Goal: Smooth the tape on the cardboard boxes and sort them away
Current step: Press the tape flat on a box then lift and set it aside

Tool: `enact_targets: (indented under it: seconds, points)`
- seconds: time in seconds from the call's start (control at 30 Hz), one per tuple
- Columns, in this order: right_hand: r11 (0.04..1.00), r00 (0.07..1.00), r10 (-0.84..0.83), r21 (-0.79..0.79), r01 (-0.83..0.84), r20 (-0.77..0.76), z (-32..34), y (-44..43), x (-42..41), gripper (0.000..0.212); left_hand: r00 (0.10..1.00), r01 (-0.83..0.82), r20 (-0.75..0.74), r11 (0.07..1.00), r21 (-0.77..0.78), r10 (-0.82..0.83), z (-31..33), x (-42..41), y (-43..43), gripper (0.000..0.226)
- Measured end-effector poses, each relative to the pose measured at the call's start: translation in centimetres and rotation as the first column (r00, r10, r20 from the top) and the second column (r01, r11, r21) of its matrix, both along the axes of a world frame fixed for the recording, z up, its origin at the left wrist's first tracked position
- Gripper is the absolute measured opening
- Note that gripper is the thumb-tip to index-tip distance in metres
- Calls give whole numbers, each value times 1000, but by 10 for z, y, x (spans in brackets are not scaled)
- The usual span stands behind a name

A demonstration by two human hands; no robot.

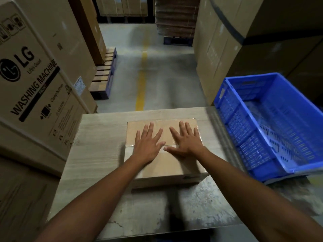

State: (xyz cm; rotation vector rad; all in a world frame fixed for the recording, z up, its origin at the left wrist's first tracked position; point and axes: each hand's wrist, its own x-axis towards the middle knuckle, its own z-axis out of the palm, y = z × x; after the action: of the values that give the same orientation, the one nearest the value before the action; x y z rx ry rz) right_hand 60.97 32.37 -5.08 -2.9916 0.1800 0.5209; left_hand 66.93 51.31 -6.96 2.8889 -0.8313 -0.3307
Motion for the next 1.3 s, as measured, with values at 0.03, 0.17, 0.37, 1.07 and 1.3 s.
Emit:
enact_targets:
  seconds: [0.03,0.17,0.37,1.07,1.3]
  points:
    - [1000,1000,4,15,-4,-23,5,-2,3,102,1000,1,-19,1000,-2,-1,3,1,-1,65]
    - [999,1000,0,53,-2,28,15,-4,-10,93,998,31,-54,999,-13,-31,16,-5,5,64]
    - [997,996,-64,44,61,67,-1,12,-56,101,996,44,-79,997,-66,-49,8,-49,34,59]
    - [921,932,-348,223,321,99,-1,12,-70,118,934,-355,19,933,-56,357,9,-56,25,80]
    - [716,770,-626,480,507,120,2,8,-57,118,773,-634,-155,749,-190,615,23,-32,14,101]
